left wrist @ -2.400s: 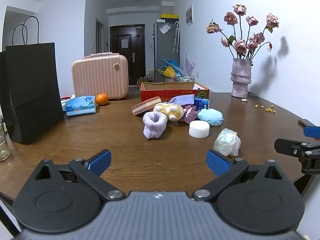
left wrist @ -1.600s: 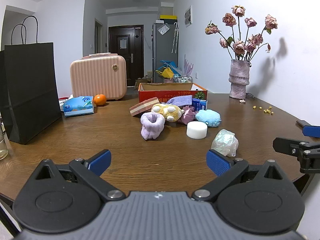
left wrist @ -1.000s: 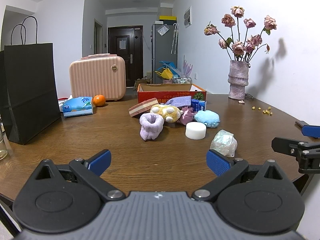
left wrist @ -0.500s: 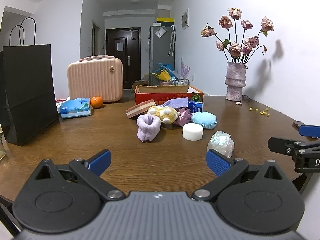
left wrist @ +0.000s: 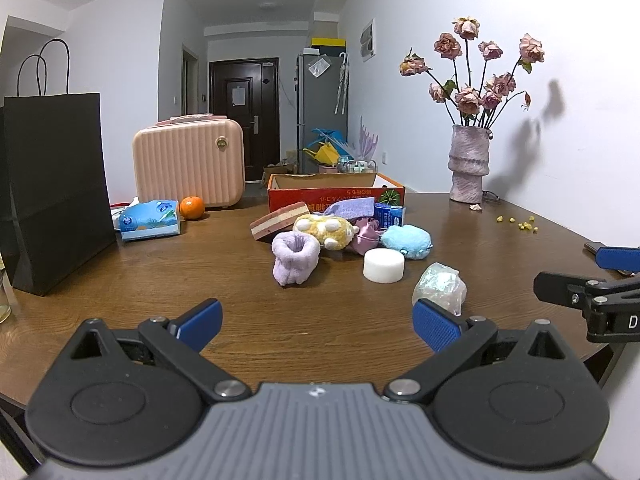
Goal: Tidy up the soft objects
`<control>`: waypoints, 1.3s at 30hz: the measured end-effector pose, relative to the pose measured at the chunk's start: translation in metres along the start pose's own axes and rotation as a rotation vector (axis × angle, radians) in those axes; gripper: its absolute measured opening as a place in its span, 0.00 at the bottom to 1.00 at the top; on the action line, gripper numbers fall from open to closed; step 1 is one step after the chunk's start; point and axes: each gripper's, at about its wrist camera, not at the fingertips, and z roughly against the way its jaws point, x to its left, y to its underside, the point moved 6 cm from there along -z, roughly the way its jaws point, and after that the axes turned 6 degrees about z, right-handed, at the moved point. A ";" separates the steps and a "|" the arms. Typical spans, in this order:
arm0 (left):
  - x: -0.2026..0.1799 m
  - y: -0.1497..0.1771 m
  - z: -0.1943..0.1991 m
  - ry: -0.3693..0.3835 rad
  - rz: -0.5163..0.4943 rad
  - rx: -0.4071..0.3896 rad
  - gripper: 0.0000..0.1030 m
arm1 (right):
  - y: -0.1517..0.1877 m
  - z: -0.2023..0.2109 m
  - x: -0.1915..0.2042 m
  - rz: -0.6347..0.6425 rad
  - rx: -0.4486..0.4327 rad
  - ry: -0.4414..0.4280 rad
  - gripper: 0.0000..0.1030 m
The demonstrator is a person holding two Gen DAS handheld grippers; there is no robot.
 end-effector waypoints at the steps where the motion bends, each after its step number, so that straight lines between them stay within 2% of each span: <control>1: 0.000 0.000 0.000 0.000 0.000 0.000 1.00 | 0.000 0.000 0.000 0.000 0.000 0.000 1.00; 22: -0.001 0.000 0.001 0.001 -0.001 -0.001 1.00 | -0.001 -0.006 0.001 0.009 0.006 0.003 1.00; 39: 0.007 0.000 -0.029 -0.009 0.009 0.016 1.00 | 0.001 -0.052 0.006 0.040 0.036 -0.019 0.99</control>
